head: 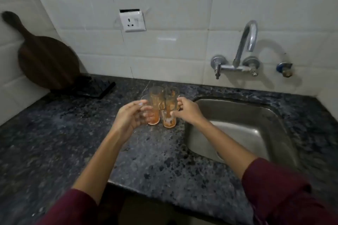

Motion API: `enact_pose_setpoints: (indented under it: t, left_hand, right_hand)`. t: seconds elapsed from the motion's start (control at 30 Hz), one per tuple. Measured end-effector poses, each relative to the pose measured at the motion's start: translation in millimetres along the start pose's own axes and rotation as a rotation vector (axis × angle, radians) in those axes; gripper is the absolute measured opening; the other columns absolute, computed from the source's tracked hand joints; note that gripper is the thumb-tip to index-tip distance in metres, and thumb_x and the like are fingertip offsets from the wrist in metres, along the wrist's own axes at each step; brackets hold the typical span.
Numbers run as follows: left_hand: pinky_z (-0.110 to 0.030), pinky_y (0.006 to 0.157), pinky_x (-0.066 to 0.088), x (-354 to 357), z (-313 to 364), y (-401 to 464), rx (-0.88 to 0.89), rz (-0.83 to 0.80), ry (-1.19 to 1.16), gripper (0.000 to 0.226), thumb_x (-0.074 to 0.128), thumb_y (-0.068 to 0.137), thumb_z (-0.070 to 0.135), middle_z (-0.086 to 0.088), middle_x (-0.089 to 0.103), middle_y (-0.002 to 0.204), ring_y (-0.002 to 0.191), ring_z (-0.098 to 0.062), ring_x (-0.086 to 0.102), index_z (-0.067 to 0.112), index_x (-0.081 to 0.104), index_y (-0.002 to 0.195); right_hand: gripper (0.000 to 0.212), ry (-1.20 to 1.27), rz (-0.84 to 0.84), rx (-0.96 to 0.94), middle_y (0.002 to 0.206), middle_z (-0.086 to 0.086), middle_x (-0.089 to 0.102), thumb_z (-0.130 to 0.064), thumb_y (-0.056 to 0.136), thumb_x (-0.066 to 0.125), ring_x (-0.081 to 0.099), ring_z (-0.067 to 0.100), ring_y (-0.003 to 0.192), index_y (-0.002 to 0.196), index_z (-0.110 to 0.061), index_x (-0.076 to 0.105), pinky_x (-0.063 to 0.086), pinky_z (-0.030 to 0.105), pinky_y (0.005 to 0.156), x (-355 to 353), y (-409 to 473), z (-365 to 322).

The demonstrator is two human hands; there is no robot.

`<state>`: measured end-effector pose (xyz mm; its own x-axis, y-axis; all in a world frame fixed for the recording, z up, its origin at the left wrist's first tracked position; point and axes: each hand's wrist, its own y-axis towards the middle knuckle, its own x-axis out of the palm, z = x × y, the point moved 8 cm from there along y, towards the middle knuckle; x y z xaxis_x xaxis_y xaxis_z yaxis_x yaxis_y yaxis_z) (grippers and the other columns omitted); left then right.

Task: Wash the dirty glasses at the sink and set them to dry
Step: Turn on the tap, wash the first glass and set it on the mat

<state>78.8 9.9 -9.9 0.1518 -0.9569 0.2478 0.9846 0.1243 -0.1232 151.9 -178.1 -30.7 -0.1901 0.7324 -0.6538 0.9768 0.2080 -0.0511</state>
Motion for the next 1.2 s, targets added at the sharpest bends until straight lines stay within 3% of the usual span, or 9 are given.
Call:
enact_pose_setpoints:
  t: [0.13, 0.27, 0.53, 0.7, 0.8, 0.87, 0.97, 1.07, 1.2]
  left_hand:
    - [-0.034, 0.065, 0.059, -20, 12, 38, 0.059, 0.002, 0.013, 0.017, 0.048, 0.095, 0.010, -0.009, 0.071, 0.083, 0.069, -0.021, 0.069, 0.006, 0.063, 0.103]
    - [-0.034, 0.068, 0.058, -11, 27, 68, 0.106, -0.077, 0.044, 0.018, 0.048, 0.095, 0.008, -0.005, 0.073, 0.080, 0.070, -0.019, 0.069, 0.009, 0.064, 0.100]
    - [-0.036, 0.082, 0.056, 62, 17, 115, 0.073, -0.334, 0.019, 0.036, 0.043, 0.076, 0.000, -0.007, 0.073, 0.092, 0.093, -0.025, 0.068, 0.006, 0.064, 0.105]
    - [-0.026, 0.092, 0.050, 123, -29, 128, -0.010, -0.546, 0.455, 0.056, 0.061, 0.080, -0.013, -0.008, 0.060, 0.123, 0.118, -0.020, 0.055, 0.009, 0.049, 0.130]
    - [-0.037, 0.105, 0.044, 164, -58, 127, -0.090, -0.722, 0.600, 0.091, 0.084, 0.065, 0.012, -0.007, 0.054, 0.136, 0.125, -0.021, 0.053, 0.010, 0.037, 0.143]
    - [-0.031, 0.100, 0.048, 190, -66, 126, -0.006, -0.783, 0.615, 0.093, 0.088, 0.059, 0.023, 0.003, 0.061, 0.128, 0.118, -0.016, 0.059, 0.015, 0.041, 0.138]
    - [-0.008, 0.084, 0.047, 209, -61, 133, 0.160, -0.639, 0.677, 0.087, 0.090, 0.059, 0.022, 0.021, 0.061, 0.110, 0.101, 0.000, 0.061, 0.027, 0.044, 0.133]
    - [-0.022, 0.086, 0.051, 206, -56, 147, 0.193, -0.499, 0.741, 0.073, 0.093, 0.053, 0.027, 0.010, 0.067, 0.099, 0.097, -0.011, 0.065, 0.029, 0.053, 0.113]
    - [-0.035, 0.090, 0.054, 193, -48, 156, 0.159, -0.455, 0.720, 0.079, 0.090, 0.039, 0.039, 0.000, 0.070, 0.100, 0.095, -0.018, 0.068, 0.028, 0.055, 0.108]
  right_hand:
    - [0.092, -0.111, -0.006, 0.006, 0.141, 0.016, 0.040, -0.041, 0.069, 0.077, 0.042, 0.029, 0.129, 0.142, -0.009, 0.030, 0.039, 0.035, 0.101, 26, 33, -2]
    - [0.081, -0.196, 0.027, 0.012, 0.134, 0.014, 0.043, -0.039, 0.074, 0.073, 0.047, 0.031, 0.122, 0.137, -0.010, 0.033, 0.042, 0.035, 0.093, 43, 52, 6]
    - [0.075, 0.093, 0.120, 0.139, 0.118, -0.002, 0.058, -0.034, 0.061, 0.084, 0.054, 0.012, 0.104, 0.125, -0.016, 0.050, 0.042, 0.023, 0.080, 3, 44, 37]
    - [0.073, 0.250, 0.252, 0.196, 0.106, -0.006, 0.060, -0.024, 0.059, 0.087, 0.057, 0.010, 0.098, 0.123, -0.018, 0.053, 0.045, 0.022, 0.084, -70, 27, 62]
    - [0.074, 0.305, 0.326, 0.184, 0.108, -0.003, 0.063, -0.023, 0.057, 0.088, 0.059, 0.012, 0.098, 0.122, -0.019, 0.054, 0.050, 0.030, 0.089, -108, 23, 70]
    - [0.074, 0.351, 0.341, 0.168, 0.110, 0.000, 0.063, -0.020, 0.058, 0.088, 0.061, 0.013, 0.099, 0.124, -0.017, 0.053, 0.051, 0.031, 0.091, -126, 23, 72]
    - [0.072, 0.421, 0.260, 0.119, 0.117, 0.003, 0.064, -0.025, 0.064, 0.084, 0.062, 0.015, 0.105, 0.127, -0.015, 0.051, 0.050, 0.032, 0.095, -136, 29, 71]
    - [0.050, 0.431, 0.227, 0.122, 0.122, 0.006, 0.063, -0.045, 0.084, 0.059, 0.061, 0.016, 0.108, 0.124, -0.016, 0.053, 0.048, 0.036, 0.098, -146, 42, 74]
    - [0.059, -0.142, 0.401, 0.207, 0.109, 0.014, 0.062, -0.049, 0.092, 0.044, 0.058, 0.033, 0.108, 0.134, -0.008, 0.040, 0.046, 0.040, 0.087, -171, 82, 90]
